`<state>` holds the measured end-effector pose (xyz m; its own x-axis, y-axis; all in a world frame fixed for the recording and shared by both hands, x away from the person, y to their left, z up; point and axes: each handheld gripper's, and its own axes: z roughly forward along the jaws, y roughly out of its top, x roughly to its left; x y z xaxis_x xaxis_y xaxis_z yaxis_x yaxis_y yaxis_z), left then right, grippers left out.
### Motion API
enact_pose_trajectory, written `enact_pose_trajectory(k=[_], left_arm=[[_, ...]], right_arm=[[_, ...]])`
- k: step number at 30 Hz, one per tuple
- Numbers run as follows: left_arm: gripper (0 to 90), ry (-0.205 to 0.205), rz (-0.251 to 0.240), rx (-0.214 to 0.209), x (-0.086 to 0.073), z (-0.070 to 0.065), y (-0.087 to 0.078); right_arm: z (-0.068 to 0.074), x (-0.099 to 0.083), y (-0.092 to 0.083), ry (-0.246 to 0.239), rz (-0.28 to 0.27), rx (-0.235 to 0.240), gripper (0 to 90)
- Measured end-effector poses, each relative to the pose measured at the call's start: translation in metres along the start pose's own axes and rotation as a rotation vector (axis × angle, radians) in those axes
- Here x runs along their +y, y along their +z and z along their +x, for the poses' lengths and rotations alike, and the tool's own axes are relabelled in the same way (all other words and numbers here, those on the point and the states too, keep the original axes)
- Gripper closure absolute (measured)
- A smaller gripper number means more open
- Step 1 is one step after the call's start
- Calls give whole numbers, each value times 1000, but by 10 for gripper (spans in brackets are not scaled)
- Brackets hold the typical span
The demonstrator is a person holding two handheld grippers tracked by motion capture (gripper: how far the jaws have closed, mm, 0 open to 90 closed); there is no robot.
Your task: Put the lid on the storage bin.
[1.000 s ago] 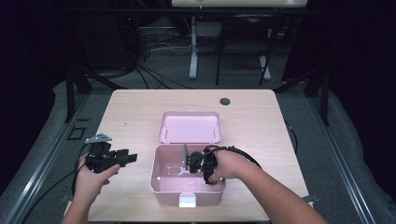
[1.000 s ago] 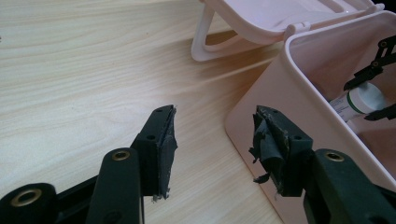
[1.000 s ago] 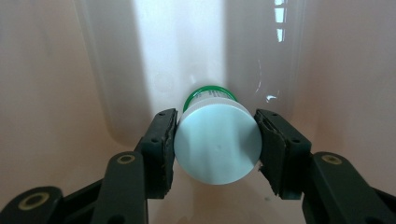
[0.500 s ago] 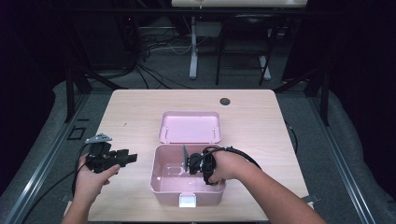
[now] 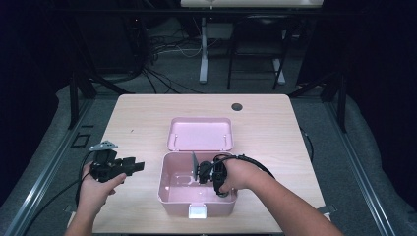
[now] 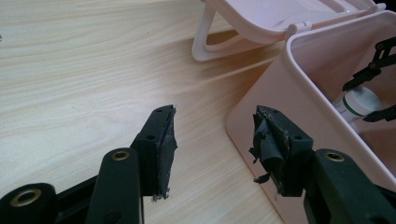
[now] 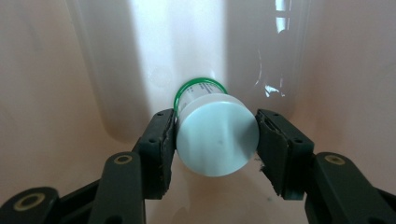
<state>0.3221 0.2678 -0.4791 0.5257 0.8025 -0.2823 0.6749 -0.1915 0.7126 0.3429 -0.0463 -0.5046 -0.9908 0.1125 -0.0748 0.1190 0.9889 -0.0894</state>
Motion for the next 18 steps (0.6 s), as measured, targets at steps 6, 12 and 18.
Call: enact_pose_trajectory(k=[6, 12, 18], left_arm=[[490, 0, -2, 0, 0, 0, -1], [490, 2, -2, 1, 0, 0, 0], [490, 3, -3, -1, 0, -1, -1]], right_arm=[[0, -2, -7, 10, -21, 2, 481], [0, -6, -19, 22, -52, -5, 481], [0, -15, -29, 45, -88, -12, 482]])
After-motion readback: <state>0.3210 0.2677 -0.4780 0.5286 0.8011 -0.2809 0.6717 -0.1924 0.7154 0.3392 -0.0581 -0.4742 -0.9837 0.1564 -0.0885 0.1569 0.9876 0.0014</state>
